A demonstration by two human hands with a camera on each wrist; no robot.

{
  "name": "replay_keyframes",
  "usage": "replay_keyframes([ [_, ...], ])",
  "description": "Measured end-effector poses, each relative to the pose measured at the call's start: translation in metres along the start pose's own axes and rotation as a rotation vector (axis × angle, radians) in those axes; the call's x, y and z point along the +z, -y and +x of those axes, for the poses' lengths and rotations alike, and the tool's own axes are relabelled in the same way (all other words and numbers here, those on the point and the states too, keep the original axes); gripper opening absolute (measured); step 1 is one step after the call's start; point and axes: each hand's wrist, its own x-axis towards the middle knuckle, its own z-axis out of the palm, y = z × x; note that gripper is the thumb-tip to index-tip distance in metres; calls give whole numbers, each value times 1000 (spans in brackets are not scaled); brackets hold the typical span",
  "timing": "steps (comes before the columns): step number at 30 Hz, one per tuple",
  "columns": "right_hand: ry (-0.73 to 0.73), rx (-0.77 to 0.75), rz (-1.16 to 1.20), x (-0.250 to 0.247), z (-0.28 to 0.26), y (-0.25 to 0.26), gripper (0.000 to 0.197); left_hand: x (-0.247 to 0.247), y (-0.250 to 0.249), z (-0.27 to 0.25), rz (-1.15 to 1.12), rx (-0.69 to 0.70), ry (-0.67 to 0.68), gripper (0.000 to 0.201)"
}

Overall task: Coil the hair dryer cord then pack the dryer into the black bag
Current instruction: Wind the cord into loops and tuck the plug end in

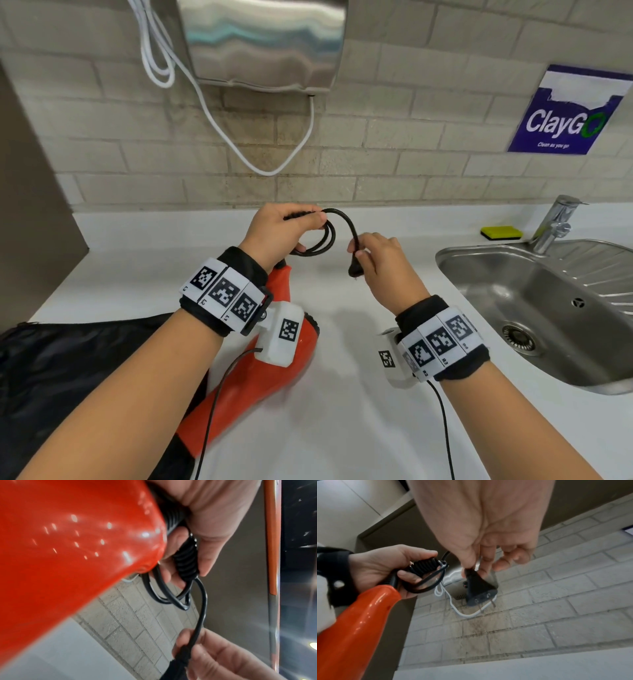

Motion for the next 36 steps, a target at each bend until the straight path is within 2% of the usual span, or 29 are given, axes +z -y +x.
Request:
replay_keyframes([
  [3,59,5,175,-1,1,6,18,-2,1,1,-19,4,-31,8],
  [7,-61,-11,453,-6,2,24,26,-4,4,3,-21,-16,-62,11],
  [11,-143,-45,717,-2,3,42,27,-2,3,1,-15,1,-35,13],
  [13,-201,-73,623,4,6,46,24,1,3,0,-25,8,-9,13],
  [17,-262,-170,239,15,8,43,10,2,3,-2,-33,36,45,13],
  [19,-325,-152,232,20,9,40,15,4,3,-4,-36,41,81,13],
  [21,-362,-94,334,21,12,39,24,6,1,-7,-48,33,128,12],
  [24,-181,-75,529,20,17,37,39,6,1,-8,-44,39,218,19],
  [27,-23,-103,525,17,19,34,49,4,0,-6,-38,42,273,23],
  [30,-30,-169,413,17,16,26,37,1,0,-4,-102,-3,242,20],
  [31,-40,-189,381,19,13,21,40,0,0,-4,-123,-16,230,16],
  [34,-21,-231,360,23,4,8,66,1,-1,-4,-118,-18,211,10],
  [36,-2,-229,355,21,4,4,76,2,-3,-4,-73,-9,210,6],
])
